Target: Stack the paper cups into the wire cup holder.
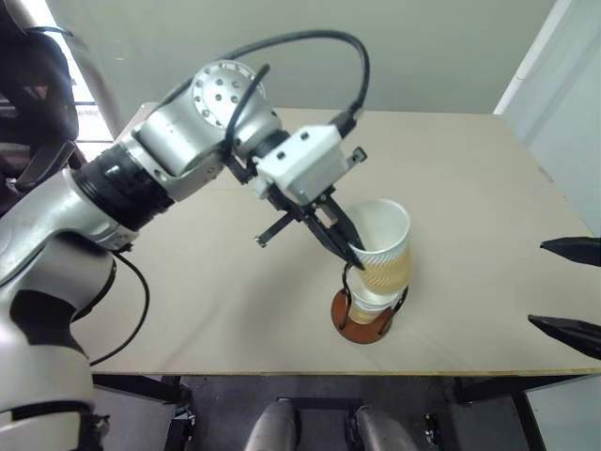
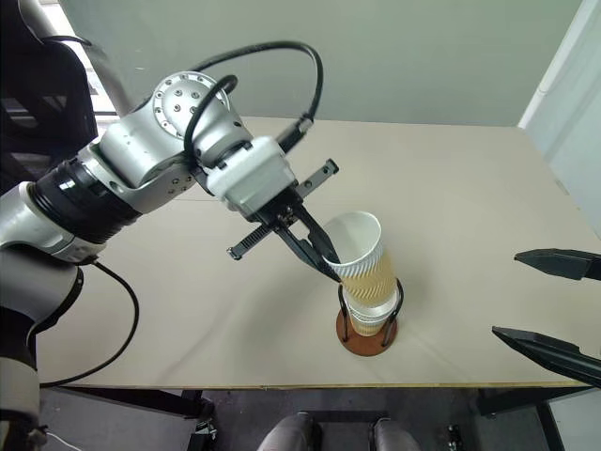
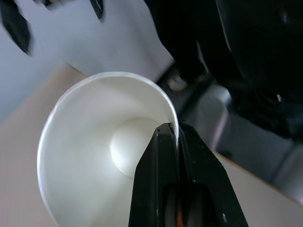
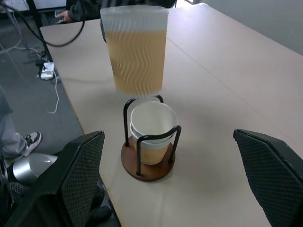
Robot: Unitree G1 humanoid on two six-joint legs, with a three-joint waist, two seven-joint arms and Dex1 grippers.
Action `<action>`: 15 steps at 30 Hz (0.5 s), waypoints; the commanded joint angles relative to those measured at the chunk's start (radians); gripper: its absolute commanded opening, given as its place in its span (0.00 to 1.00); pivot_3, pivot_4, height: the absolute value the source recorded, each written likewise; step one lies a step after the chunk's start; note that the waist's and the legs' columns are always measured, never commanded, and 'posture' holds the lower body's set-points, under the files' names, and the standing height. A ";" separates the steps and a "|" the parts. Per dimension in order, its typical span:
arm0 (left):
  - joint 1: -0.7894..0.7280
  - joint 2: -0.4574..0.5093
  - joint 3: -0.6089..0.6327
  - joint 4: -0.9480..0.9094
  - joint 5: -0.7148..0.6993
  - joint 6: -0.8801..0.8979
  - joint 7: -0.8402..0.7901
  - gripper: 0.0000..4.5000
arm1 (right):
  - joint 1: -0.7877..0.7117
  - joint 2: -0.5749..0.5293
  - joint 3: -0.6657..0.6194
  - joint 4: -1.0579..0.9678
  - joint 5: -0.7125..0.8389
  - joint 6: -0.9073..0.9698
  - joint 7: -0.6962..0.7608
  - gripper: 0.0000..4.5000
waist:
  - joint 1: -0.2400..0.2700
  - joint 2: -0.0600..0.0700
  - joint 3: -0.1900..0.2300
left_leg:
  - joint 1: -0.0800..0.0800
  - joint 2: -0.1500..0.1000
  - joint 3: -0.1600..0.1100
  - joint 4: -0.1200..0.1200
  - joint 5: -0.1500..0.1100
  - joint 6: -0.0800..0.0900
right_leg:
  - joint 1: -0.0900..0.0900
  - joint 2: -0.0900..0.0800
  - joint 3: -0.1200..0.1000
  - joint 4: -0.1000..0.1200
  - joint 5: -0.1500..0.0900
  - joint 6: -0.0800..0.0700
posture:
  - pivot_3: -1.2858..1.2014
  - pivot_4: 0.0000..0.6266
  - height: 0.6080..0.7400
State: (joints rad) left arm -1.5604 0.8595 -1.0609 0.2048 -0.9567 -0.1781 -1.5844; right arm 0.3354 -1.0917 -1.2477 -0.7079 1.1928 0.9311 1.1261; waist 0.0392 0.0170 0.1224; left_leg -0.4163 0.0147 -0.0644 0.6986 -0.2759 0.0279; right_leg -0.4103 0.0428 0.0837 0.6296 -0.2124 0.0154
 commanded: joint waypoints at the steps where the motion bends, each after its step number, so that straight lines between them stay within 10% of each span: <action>1: -0.049 -0.027 -0.074 0.067 0.046 -0.091 -0.030 0.01 | 0.004 0.009 -0.059 -0.020 0.012 -0.003 -0.020 1.00 | -0.001 0.000 0.000 | 0.000 0.000 0.000 0.001 0.000 0.000 | 0.000 0.000 0.000 0.000 0.000 -0.001 | 0.52 0.24 1.00; 15: -0.067 -0.131 -0.160 0.207 0.083 -0.193 -0.030 0.01 | 0.041 0.028 -0.100 -0.057 0.040 -0.008 -0.069 1.00 | -0.003 -0.001 0.001 | -0.003 0.000 0.000 0.000 0.000 -0.001 | -0.001 0.000 0.000 -0.001 0.004 0.008 | 0.52 0.24 1.00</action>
State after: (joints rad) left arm -1.5948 0.7224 -1.2296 0.4281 -0.8467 -0.3568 -1.5844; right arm 0.3767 -1.0703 -1.2982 -0.7569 1.2183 0.9308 1.0685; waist 0.0364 0.0163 0.1235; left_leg -0.4190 0.0143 -0.0647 0.6985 -0.2762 0.0273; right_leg -0.4115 0.0428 0.0839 0.6290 -0.2088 0.0236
